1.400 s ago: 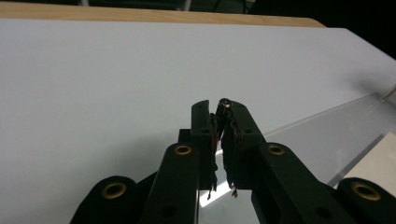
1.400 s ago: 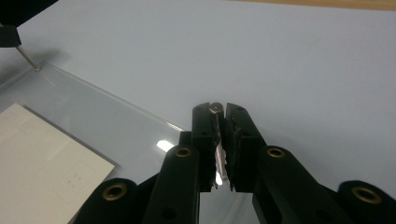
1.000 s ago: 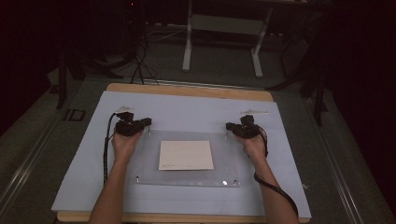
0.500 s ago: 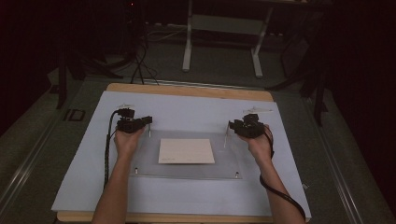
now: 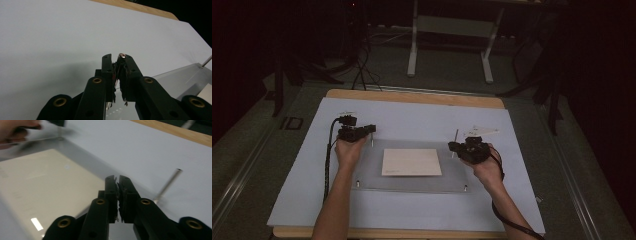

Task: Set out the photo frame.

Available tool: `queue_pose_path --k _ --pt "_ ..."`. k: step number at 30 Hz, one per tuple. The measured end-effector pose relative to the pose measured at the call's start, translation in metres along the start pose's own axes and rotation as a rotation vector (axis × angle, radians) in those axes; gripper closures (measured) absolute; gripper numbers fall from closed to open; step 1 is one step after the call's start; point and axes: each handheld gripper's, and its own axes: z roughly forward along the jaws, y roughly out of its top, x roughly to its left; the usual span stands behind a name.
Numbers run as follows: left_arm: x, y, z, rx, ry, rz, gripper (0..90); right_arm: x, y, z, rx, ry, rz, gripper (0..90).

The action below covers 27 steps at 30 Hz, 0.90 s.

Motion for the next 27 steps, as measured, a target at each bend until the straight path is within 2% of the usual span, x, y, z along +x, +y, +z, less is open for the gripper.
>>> queue_pose_path --k 3,5,8,9,10,11,12,13,14,19,20,21,22,27 --pt "0.0 0.0 0.001 -0.002 0.002 -0.008 82.0 0.007 0.001 -0.005 -0.01 0.017 -0.005 89.2" --pt "0.0 0.0 0.001 0.0 0.002 -0.012 81.9 0.013 0.001 -0.01 -0.013 0.045 0.004 89.9" --pt "0.0 0.002 0.002 0.014 0.007 -0.01 82.0 0.029 0.001 -0.021 -0.009 0.069 -0.025 90.0" --pt "0.0 0.002 0.002 0.014 0.007 -0.01 82.0 0.029 0.001 -0.021 -0.009 0.069 -0.025 90.0" --pt "-0.001 0.003 0.003 0.017 0.01 -0.01 82.0 0.038 0.001 -0.026 -0.003 0.082 -0.043 90.0" --pt "-0.001 0.003 0.003 0.017 0.01 -0.01 82.1 0.038 0.001 -0.026 -0.003 0.082 -0.043 90.0" --pt "-0.001 0.003 0.003 0.016 0.012 -0.014 82.0 0.046 0.0 -0.03 0.001 0.102 -0.072 90.0" --pt "-0.001 0.003 0.003 0.016 0.012 -0.014 82.0 0.046 0.0 -0.03 0.001 0.102 -0.072 90.0" --pt "-0.001 0.003 0.003 0.016 0.011 -0.017 82.0 0.052 -0.001 -0.031 0.014 0.112 -0.094 89.9" --pt "-0.001 0.004 0.004 0.027 0.012 -0.016 82.1 0.061 -0.006 -0.034 0.025 0.14 -0.104 90.0" --pt "-0.001 0.004 0.004 0.028 0.012 -0.015 82.0 0.067 -0.008 -0.035 0.032 0.156 -0.118 90.0" --pt "-0.001 0.004 0.004 0.028 0.012 -0.015 82.0 0.067 -0.008 -0.035 0.032 0.156 -0.118 90.0" --pt "-0.001 0.004 0.004 0.028 0.014 -0.018 82.1 0.073 -0.01 -0.036 0.037 0.166 -0.14 90.0" --pt "-0.001 0.005 0.005 0.028 0.018 -0.021 82.2 0.082 -0.013 -0.038 0.042 0.195 -0.153 90.0"
